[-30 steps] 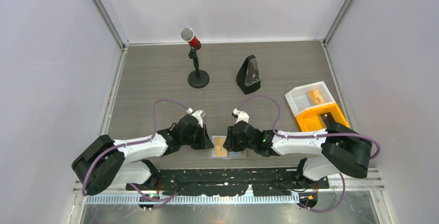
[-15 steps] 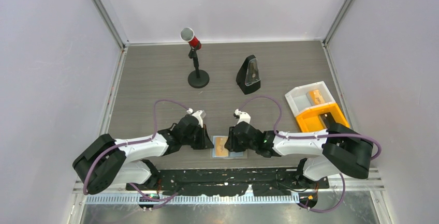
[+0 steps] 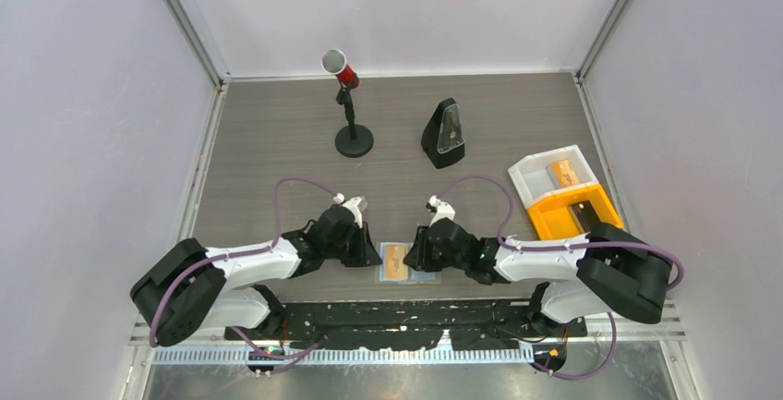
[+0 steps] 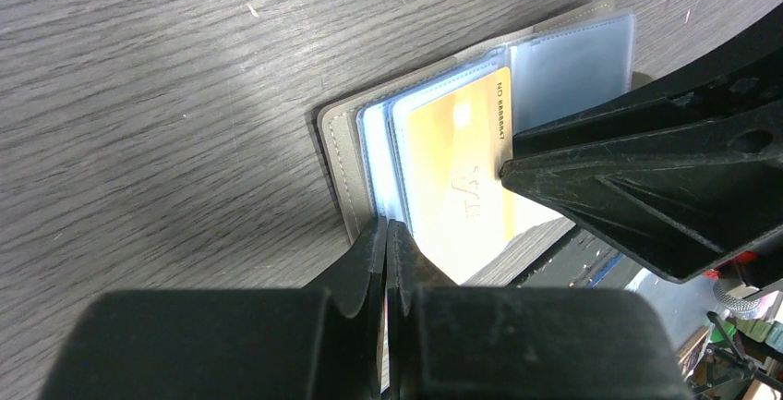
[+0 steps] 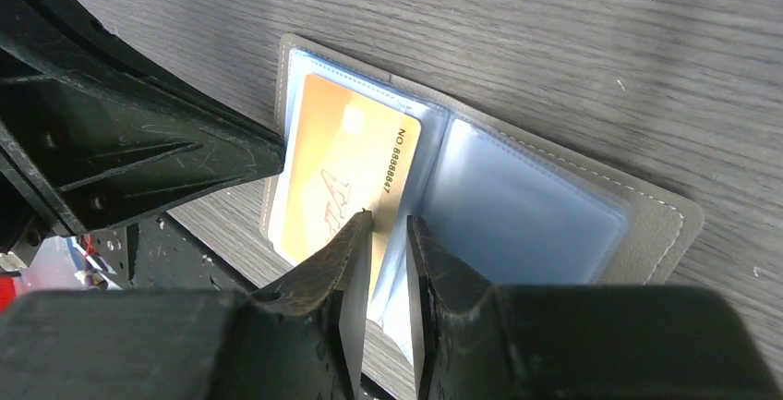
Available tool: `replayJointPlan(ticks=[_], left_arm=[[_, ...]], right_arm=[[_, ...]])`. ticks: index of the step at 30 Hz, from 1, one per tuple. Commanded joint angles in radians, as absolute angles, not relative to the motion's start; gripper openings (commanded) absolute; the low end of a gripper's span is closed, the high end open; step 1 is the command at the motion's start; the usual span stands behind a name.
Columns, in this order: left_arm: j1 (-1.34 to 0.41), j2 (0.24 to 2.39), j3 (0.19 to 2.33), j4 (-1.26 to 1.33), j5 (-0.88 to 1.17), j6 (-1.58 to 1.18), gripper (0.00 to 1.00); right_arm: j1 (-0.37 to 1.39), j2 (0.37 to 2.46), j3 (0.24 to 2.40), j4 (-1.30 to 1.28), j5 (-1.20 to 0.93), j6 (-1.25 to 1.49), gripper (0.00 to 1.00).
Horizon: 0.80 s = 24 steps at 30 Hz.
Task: Take the credit cards out of the card holder
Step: Remove the credit card from the card holder.
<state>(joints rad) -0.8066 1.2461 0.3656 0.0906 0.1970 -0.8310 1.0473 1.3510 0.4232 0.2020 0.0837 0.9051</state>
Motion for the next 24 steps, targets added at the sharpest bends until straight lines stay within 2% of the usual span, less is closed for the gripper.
replayJointPlan(ticks=[1,12,14,16,18,24], left_arm=[[-0.804,1.271,0.348,0.055,0.175,-0.815,0.0],[-0.804,1.294,0.349,0.07,0.189,-0.82,0.0],[-0.804,1.294,0.35,0.069,0.19,-0.822,0.0],[-0.804,1.292,0.351,0.063,0.187,-0.822,0.0],[-0.804,1.295,0.355,0.047,0.178,-0.821,0.0],[-0.804,1.298,0.374,0.003,0.166,-0.803,0.0]], right_arm=[[1.023,1.324,0.383,0.305,0.051,0.923,0.27],[0.996,1.336,0.346,0.38,0.016,0.939,0.24],[0.992,1.341,0.338,0.4,-0.002,0.941,0.2],[0.987,1.336,0.335,0.409,-0.022,0.937,0.1],[0.976,1.315,0.325,0.417,-0.032,0.928,0.06],[0.898,1.171,0.271,0.363,-0.06,0.87,0.05]])
